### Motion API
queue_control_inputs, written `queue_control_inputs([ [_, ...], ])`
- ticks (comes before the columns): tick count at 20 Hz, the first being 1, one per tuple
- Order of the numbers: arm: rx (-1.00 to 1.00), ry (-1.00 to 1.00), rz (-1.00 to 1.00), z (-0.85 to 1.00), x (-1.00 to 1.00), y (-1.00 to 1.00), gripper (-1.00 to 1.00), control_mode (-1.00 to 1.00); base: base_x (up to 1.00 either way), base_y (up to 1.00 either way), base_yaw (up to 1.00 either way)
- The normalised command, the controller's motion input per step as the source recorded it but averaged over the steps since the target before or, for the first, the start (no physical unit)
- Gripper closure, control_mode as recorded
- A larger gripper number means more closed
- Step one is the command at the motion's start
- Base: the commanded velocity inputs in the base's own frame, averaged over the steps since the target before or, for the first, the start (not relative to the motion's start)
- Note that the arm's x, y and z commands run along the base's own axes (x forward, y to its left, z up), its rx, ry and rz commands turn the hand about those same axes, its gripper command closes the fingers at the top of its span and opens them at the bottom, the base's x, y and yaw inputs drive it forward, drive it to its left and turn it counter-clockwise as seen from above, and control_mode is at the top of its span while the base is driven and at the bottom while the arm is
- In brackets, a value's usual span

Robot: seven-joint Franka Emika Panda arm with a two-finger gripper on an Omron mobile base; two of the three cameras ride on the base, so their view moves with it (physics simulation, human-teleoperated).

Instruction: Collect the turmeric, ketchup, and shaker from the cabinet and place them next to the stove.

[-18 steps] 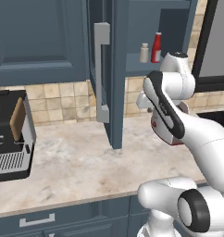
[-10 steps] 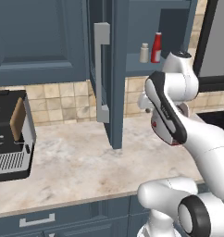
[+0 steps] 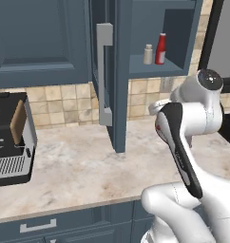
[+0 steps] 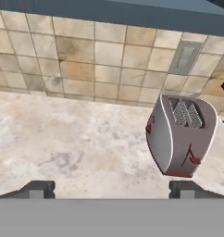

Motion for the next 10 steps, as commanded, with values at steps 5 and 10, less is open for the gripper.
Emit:
queue_control_inputs([
  [5, -0.01, -0.42, 0.01, 0.72, -0.06, 0.00, -1.00, -1.00, 0.00, 0.00, 0.00],
  [10, 0.05, -0.31, 0.02, 0.80, 0.01, 0.00, -1.00, -1.00, 0.00, 0.00, 0.00],
])
